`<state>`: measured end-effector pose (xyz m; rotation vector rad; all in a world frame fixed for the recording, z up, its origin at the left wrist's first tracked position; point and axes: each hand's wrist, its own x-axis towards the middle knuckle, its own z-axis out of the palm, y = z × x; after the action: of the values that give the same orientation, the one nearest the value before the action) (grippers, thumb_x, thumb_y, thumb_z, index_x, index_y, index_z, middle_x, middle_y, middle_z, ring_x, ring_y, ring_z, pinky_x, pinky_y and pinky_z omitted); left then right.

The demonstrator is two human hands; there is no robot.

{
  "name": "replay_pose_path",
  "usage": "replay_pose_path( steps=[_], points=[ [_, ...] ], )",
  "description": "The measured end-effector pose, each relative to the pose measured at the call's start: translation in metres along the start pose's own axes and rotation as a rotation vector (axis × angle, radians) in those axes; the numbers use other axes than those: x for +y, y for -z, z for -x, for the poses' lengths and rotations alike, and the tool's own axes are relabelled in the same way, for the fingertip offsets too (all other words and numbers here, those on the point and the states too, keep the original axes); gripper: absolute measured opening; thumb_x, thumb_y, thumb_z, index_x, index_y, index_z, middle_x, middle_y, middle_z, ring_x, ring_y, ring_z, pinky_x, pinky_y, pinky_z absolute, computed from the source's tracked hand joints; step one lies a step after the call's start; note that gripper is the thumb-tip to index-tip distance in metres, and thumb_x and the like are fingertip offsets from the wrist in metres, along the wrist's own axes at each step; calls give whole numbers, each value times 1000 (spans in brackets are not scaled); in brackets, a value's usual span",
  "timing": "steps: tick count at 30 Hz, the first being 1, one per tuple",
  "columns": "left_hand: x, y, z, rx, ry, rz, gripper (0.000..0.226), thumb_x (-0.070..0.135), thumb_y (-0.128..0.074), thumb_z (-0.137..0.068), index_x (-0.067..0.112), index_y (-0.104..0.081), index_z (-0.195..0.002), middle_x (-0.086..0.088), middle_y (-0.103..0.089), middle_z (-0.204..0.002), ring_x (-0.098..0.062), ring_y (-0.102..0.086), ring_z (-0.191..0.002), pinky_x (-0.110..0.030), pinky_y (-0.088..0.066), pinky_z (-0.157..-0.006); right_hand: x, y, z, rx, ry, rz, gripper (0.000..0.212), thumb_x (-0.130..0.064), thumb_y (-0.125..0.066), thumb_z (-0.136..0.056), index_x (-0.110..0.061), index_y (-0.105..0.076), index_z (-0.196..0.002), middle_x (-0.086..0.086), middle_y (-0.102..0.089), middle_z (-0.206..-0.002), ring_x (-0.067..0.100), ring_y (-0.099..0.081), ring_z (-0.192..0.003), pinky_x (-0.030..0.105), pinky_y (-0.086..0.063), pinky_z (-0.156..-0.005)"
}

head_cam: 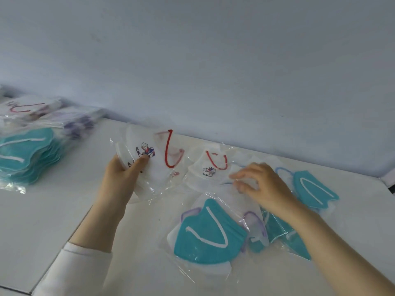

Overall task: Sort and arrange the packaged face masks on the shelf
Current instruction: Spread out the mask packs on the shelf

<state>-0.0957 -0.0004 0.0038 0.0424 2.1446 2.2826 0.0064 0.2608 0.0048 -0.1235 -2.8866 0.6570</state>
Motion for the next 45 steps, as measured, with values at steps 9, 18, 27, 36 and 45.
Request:
replay_pose_path(
  steps=[9, 18, 27, 36, 45],
  points=[
    [0, 6, 5, -13, 26, -11, 15, 12, -58, -91, 24, -61, -83, 5, -65, -75, 0, -61, -56, -16, -48, -53, -32, -20, -95, -318, -113, 366, 74, -55, -69, -73, -10, -44, -126, 10, -47, -130, 30, -39, -120, 32, -33, -94],
    [-1, 23, 9, 26, 25, -40, 17, 12, -58, -91, 25, -60, -80, 5, -65, -74, -5, -61, -61, -25, -47, -61, -13, 10, -109, -106, -278, -353, 11, -10, -64, -85, -17, -57, -81, 2, -61, -86, 18, -54, -88, 18, -40, -65],
    [-1, 16, 3, -13, 22, -32, 16, 11, -58, -91, 24, -61, -81, 13, -67, -58, 3, -60, -52, -18, -47, -53, -24, -12, -93, -381, -139, 260, 70, -43, -74, -74, -17, -47, -132, 2, -51, -125, 24, -38, -122, 28, -30, -100],
    [1, 25, 1, 23, 15, 18, 10, 12, -58, -91, 20, -62, -87, 6, -65, -74, -7, -62, -63, -25, -46, -61, -8, 29, -95, -103, -240, -484, 14, -11, -66, -85, -20, -59, -78, -3, -58, -77, 8, -52, -74, 17, -41, -64],
    [10, 10, -3, 28, -45, 29, 14, 11, -57, -92, 24, -58, -85, 8, -63, -77, -3, -59, -64, -11, -47, -52, 9, 50, -77, 358, -249, -636, 20, -22, -54, -94, -23, -56, -74, -2, -51, -74, 10, -48, -73, 27, -44, -77]
  ],
)
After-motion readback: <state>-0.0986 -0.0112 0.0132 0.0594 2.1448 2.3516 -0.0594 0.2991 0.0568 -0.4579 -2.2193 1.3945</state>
